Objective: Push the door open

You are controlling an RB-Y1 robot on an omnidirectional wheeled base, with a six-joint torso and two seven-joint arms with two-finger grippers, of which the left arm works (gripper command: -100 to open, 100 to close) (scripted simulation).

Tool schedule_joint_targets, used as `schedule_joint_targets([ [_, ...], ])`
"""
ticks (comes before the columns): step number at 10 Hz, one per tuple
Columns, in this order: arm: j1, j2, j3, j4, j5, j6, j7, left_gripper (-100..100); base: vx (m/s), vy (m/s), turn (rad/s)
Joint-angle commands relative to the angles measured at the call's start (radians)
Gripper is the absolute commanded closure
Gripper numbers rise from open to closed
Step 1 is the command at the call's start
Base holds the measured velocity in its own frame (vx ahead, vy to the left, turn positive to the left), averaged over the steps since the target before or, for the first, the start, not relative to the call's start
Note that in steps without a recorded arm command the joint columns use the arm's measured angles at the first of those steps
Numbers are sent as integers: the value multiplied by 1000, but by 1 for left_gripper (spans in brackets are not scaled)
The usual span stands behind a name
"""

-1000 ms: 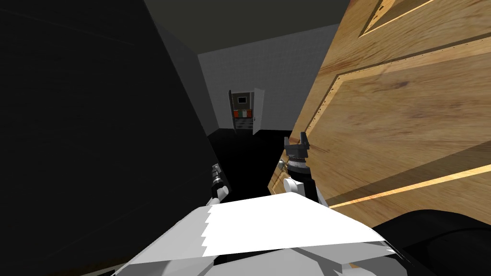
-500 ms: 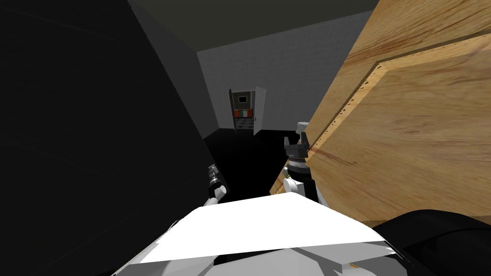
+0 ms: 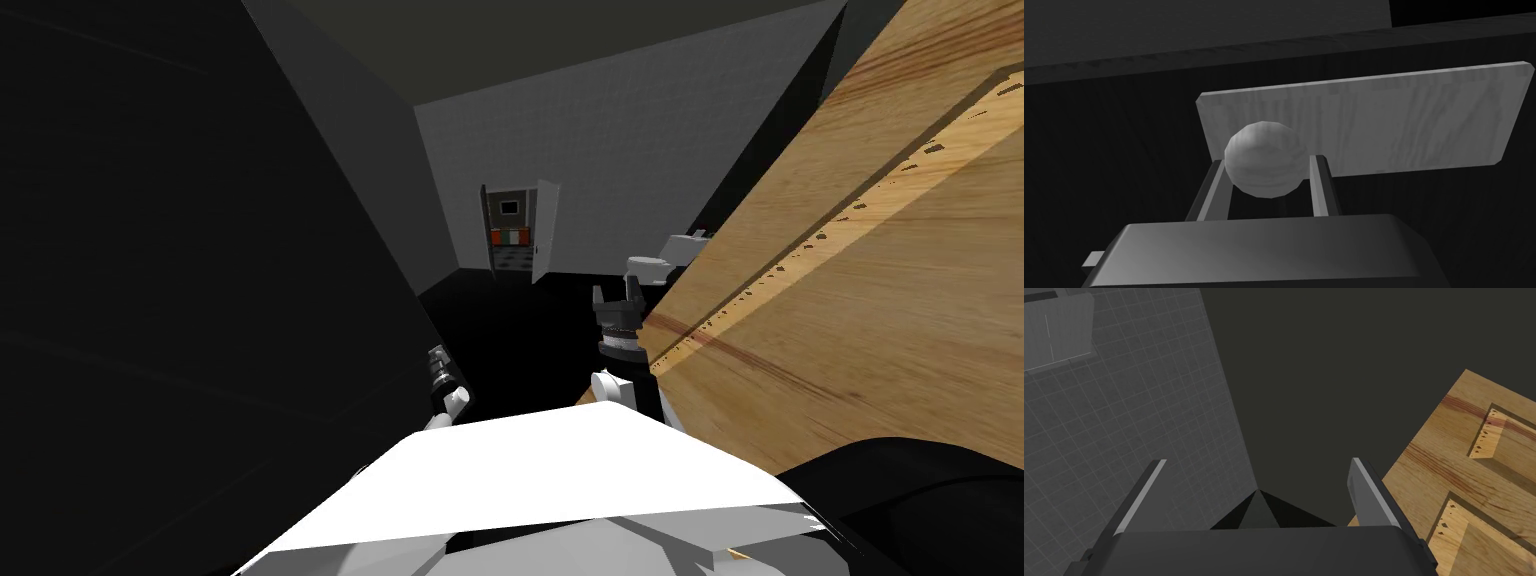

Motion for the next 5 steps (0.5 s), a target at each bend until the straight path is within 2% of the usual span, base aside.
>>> schedule_joint_targets([
  [1, -11, 0, 17, 9, 17, -19, -5, 100, 175, 29, 53],
  [3, -14, -24, 35, 8, 38, -25, -17, 100, 191, 23, 59],
  [4, -6, -18, 31, 8, 32, -20, -14, 100, 76, 16, 30],
  [5, -7, 6, 50, 6, 55, -31, -27, 100, 123, 49, -1],
])
